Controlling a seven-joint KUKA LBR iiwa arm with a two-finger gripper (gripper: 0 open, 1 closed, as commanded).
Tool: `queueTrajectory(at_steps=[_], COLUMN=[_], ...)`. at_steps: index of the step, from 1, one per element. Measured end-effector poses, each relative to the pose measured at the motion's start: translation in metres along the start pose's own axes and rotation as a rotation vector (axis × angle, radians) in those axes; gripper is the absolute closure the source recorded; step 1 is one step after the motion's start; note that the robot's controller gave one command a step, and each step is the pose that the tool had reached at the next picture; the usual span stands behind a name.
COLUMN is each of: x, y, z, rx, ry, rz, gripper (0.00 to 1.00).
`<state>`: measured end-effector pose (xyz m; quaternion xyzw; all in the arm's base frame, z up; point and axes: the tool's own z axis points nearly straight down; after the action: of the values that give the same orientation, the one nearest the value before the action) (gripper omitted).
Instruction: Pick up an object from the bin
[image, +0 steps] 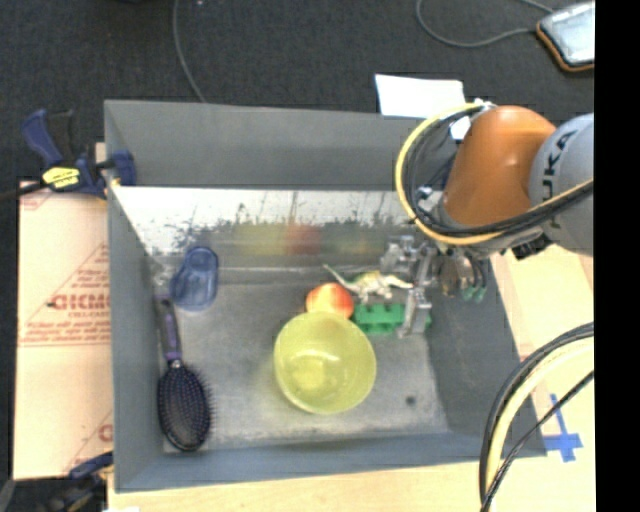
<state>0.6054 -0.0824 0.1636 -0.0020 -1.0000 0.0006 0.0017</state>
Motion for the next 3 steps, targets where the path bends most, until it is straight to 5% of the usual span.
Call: queueTrajectory(at_steps=[1, 2, 3], x=[-0.001, -0.001, -0.004], y=[0.000, -0.025, -0.023], z=[-0.005, 0.093, 0.092], rx=[0.001, 0.001, 0.004], ry=[-0.008, -0.009, -0.016], rz=[-0.003, -0.166, -0.172], gripper=[0.00, 0.00, 0.00])
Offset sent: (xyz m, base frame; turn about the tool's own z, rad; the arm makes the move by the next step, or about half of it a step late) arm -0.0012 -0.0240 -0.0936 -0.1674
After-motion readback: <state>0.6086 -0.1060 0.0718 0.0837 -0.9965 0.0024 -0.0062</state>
